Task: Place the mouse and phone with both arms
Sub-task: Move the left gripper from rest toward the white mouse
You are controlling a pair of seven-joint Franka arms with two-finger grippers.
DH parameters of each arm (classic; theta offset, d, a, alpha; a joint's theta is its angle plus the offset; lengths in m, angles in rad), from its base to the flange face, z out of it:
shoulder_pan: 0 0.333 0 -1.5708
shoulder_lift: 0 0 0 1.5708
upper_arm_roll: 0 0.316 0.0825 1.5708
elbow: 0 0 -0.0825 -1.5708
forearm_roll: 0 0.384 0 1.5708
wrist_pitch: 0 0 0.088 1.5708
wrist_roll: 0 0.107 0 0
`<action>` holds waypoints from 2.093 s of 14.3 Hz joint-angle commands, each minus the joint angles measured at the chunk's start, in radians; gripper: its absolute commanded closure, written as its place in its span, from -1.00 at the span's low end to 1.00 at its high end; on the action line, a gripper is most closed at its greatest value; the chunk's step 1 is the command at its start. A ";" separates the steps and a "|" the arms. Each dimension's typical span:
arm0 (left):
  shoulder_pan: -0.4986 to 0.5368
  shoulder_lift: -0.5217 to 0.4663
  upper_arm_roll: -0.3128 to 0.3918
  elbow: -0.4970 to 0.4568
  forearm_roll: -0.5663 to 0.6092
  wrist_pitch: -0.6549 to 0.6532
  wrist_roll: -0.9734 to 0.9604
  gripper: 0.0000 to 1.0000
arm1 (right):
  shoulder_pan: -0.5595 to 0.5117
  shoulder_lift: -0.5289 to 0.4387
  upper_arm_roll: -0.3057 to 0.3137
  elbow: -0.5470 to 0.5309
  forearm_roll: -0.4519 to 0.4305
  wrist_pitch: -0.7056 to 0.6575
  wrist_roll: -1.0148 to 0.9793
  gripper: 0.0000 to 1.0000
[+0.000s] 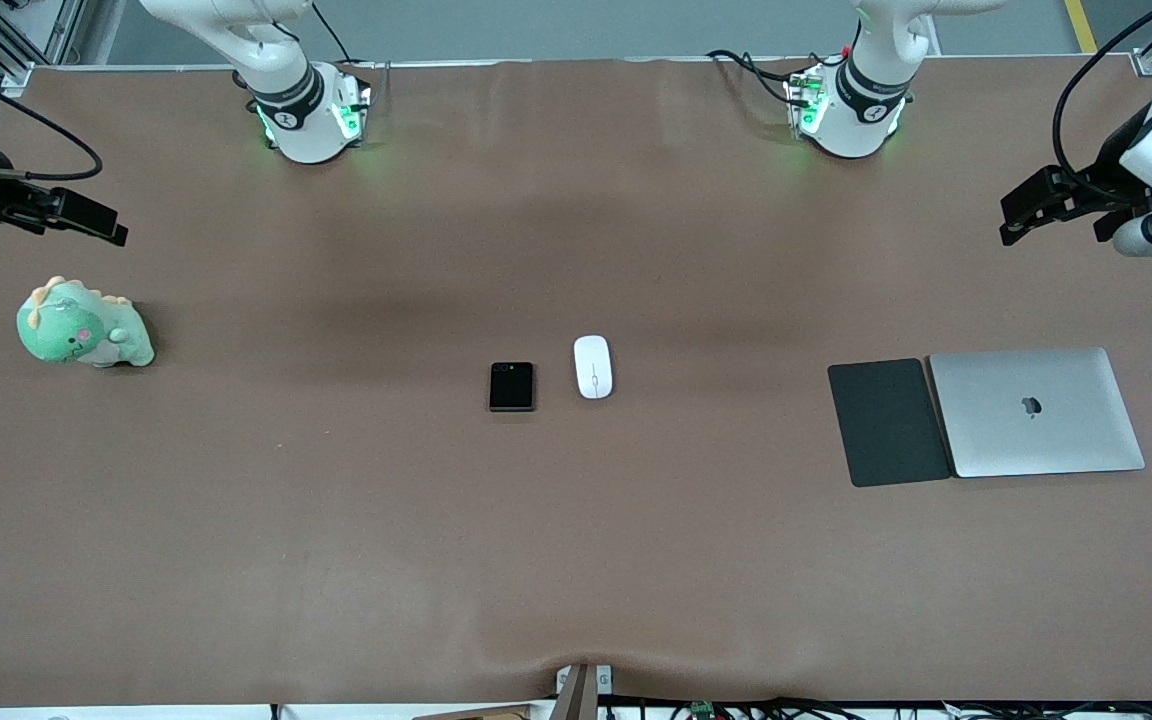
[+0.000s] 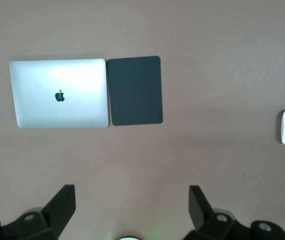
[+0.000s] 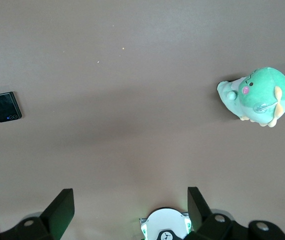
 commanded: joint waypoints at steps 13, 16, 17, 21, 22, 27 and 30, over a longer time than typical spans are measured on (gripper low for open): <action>-0.068 0.129 -0.006 0.052 -0.041 0.015 -0.029 -1.00 | -0.020 -0.030 0.014 -0.031 -0.003 0.012 -0.014 -1.00; -0.145 0.190 -0.007 0.047 -0.035 0.063 -0.139 -1.00 | -0.018 -0.028 0.014 -0.031 -0.001 0.013 -0.014 -1.00; -0.180 0.213 -0.007 0.046 -0.032 0.084 -0.168 -1.00 | -0.018 -0.028 0.014 -0.031 0.000 0.013 -0.014 -1.00; -0.271 0.308 -0.009 0.046 -0.032 0.173 -0.267 -1.00 | -0.018 -0.028 0.014 -0.031 0.002 0.013 -0.014 -1.00; -0.282 0.331 -0.010 0.046 -0.034 0.210 -0.282 -1.00 | -0.018 -0.028 0.014 -0.031 0.002 0.012 -0.014 -1.00; -0.361 0.425 -0.018 0.044 -0.032 0.334 -0.392 -1.00 | -0.018 -0.028 0.014 -0.031 0.002 0.013 -0.014 -1.00; -0.441 0.499 -0.016 0.038 -0.031 0.428 -0.488 -1.00 | -0.018 -0.028 0.014 -0.029 0.002 0.013 -0.014 -1.00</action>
